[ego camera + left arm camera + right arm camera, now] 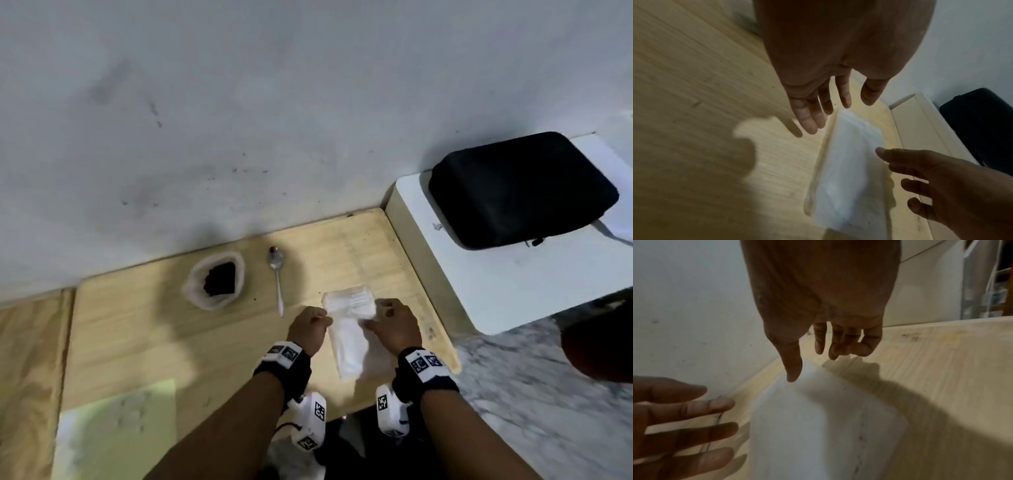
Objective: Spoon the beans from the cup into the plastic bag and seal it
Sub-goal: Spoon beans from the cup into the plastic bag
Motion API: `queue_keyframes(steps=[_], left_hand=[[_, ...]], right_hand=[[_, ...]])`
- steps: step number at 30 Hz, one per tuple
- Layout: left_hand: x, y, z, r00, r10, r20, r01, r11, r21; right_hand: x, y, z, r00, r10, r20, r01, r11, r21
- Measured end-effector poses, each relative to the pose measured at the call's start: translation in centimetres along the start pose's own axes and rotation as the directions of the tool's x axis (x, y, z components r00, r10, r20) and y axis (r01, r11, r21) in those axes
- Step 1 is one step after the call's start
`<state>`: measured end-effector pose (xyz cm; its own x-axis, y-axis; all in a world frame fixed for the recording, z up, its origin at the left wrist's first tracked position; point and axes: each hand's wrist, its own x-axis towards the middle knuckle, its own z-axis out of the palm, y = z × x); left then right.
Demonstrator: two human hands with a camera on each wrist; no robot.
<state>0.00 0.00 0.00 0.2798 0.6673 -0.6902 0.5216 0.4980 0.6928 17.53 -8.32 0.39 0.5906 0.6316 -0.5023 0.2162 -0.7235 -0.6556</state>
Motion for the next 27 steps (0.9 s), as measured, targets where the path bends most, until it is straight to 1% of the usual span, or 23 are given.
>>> queue_keyframes(steps=[1,2,4,7,10,13,15,17,20,22,25,26,27], left_hand=[[0.7,0.2,0.6,1.000,0.004,-0.003,-0.004,1.000,0.015],[1.1,0.2,0.9,1.000,-0.018,-0.001,0.018,1.000,0.014],[1.3,0.2,1.5,0.997,-0.064,0.036,0.065,0.997,-0.028],[2.0,-0.3,1.7,0.996,-0.085,0.035,0.088,0.993,-0.077],[2.3,-0.5,1.6,0.995,-0.096,0.032,0.098,0.993,-0.072],[2.4,-0.2,1.2,0.996,-0.073,0.053,0.076,0.995,-0.070],[2.2,0.0,0.8,0.996,-0.041,0.073,0.044,0.998,-0.051],[1.7,0.4,0.1,0.996,0.033,0.082,-0.030,0.999,-0.031],[0.5,1.6,-1.5,0.985,0.154,0.073,-0.149,0.986,-0.072],[-0.5,2.6,-3.0,0.975,0.217,0.051,-0.210,0.971,-0.112],[-2.1,3.7,-5.5,0.953,0.303,0.002,-0.298,0.938,-0.179],[-2.6,3.9,-6.6,0.940,0.339,-0.028,-0.338,0.921,-0.193],[-2.9,4.0,-7.5,0.924,0.378,-0.059,-0.382,0.908,-0.169]], right_hand=[[0.7,-0.1,-0.2,0.999,0.008,0.035,-0.006,0.999,-0.037],[1.0,-0.2,-0.2,0.998,0.019,0.056,-0.015,0.998,-0.063],[1.6,0.3,-0.2,0.996,0.036,0.081,-0.031,0.998,-0.056],[1.9,0.9,-0.1,0.999,0.033,0.042,-0.032,0.999,-0.010],[1.8,1.0,-0.4,1.000,0.018,-0.007,-0.018,1.000,0.020],[1.4,1.2,-0.6,0.998,-0.013,-0.068,0.015,0.999,0.028],[1.0,1.4,-0.7,0.995,-0.009,-0.104,0.015,0.998,0.055],[0.4,1.1,-1.1,0.997,-0.006,-0.082,0.018,0.989,0.148],[-1.0,-0.9,-2.1,0.999,-0.035,0.040,0.019,0.936,0.351],[-2.3,-2.7,-2.5,0.989,-0.093,0.117,0.041,0.919,0.391],[-3.8,-5.6,-1.9,0.962,-0.157,0.225,0.057,0.917,0.395],[-4.2,-6.8,-1.3,0.952,-0.167,0.255,0.059,0.921,0.385],[-4.4,-7.7,-0.8,0.946,-0.176,0.271,0.065,0.925,0.374]])
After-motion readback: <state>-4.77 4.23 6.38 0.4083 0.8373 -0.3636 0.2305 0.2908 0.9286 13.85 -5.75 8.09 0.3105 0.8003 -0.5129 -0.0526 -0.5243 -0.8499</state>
